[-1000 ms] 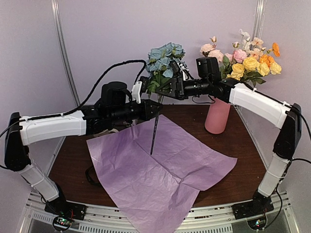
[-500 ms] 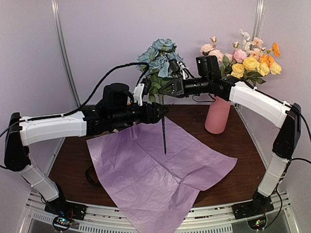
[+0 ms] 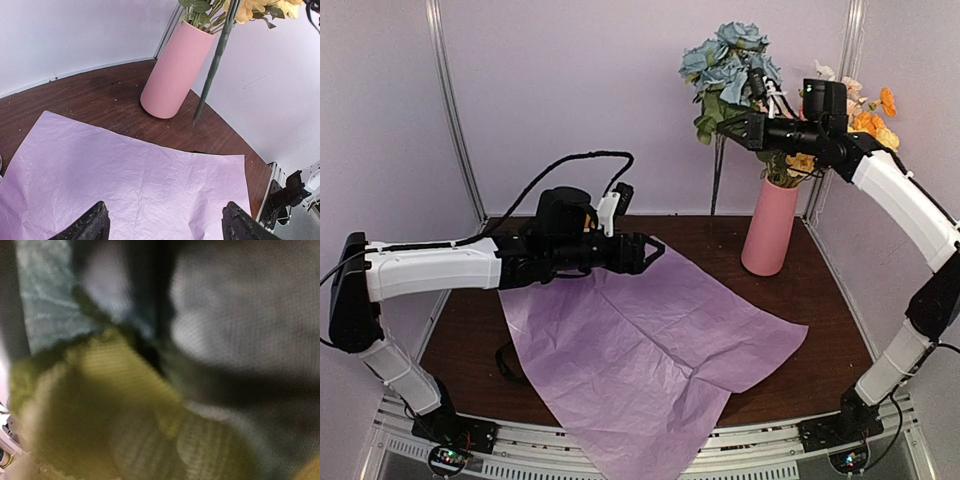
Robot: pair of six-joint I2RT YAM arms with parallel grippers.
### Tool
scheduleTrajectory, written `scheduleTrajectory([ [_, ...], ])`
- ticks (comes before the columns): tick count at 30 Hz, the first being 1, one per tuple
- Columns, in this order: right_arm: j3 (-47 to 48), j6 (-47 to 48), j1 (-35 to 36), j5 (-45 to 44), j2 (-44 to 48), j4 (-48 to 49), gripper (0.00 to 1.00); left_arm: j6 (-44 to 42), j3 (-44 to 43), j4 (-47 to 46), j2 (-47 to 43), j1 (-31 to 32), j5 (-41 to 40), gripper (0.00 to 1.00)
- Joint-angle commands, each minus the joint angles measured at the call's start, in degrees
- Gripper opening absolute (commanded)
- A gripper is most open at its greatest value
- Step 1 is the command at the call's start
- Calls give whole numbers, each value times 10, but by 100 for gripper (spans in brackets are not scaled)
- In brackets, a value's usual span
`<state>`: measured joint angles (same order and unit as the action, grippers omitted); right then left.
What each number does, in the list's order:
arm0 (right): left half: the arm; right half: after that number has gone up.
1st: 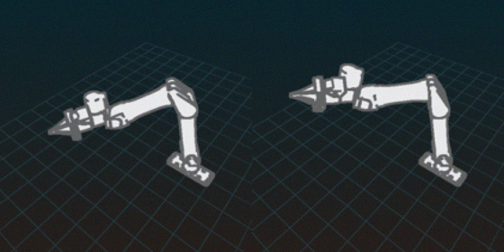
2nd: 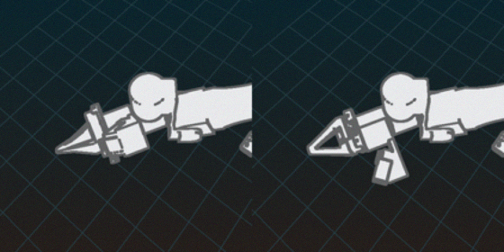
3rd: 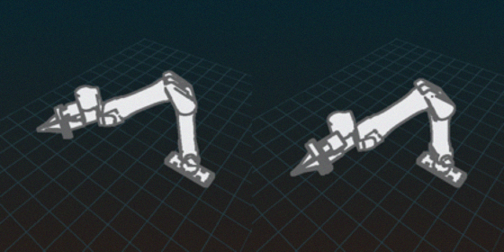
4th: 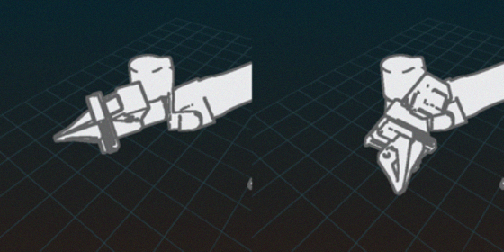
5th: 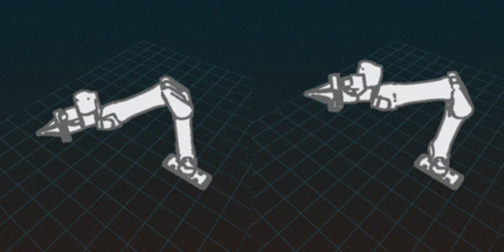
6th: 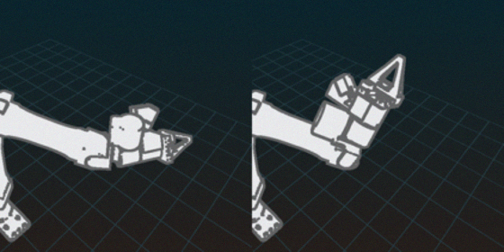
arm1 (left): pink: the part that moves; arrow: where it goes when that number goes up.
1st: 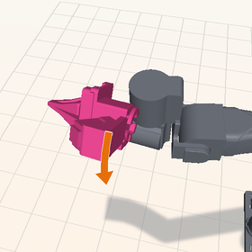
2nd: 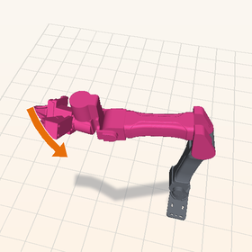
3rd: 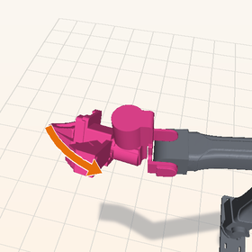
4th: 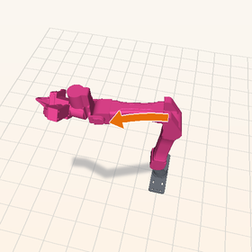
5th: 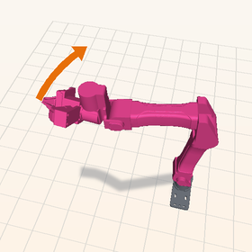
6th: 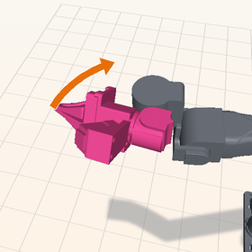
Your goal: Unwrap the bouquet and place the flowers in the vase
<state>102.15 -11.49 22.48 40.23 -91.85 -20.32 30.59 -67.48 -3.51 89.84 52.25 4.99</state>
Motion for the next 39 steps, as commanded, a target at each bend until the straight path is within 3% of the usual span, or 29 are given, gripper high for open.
scheduleTrajectory([
  [1, 41, 30, -56, -35, 45, 44, 0, -17, -13, 10, 16, 1, 8, 79],
  [12, 121, 116, -135, -115, 67, 8, 0, -26, -27, 39, 67, 1, 15, 79],
  [18, 114, 133, -157, -150, 58, 23, 3, -26, -34, 40, 74, 1, 33, 80],
  [31, -101, 145, -170, -207, 30, 163, 0, -9, -28, 27, 77, 2, 53, 80],
  [33, -142, 132, -170, -209, 27, 171, 8, -6, -26, 26, 77, 2, 53, 80],
  [39, -249, 127, -170, -219, 28, 186, 11, -8, -26, 28, 77, 3, 52, 80],
])
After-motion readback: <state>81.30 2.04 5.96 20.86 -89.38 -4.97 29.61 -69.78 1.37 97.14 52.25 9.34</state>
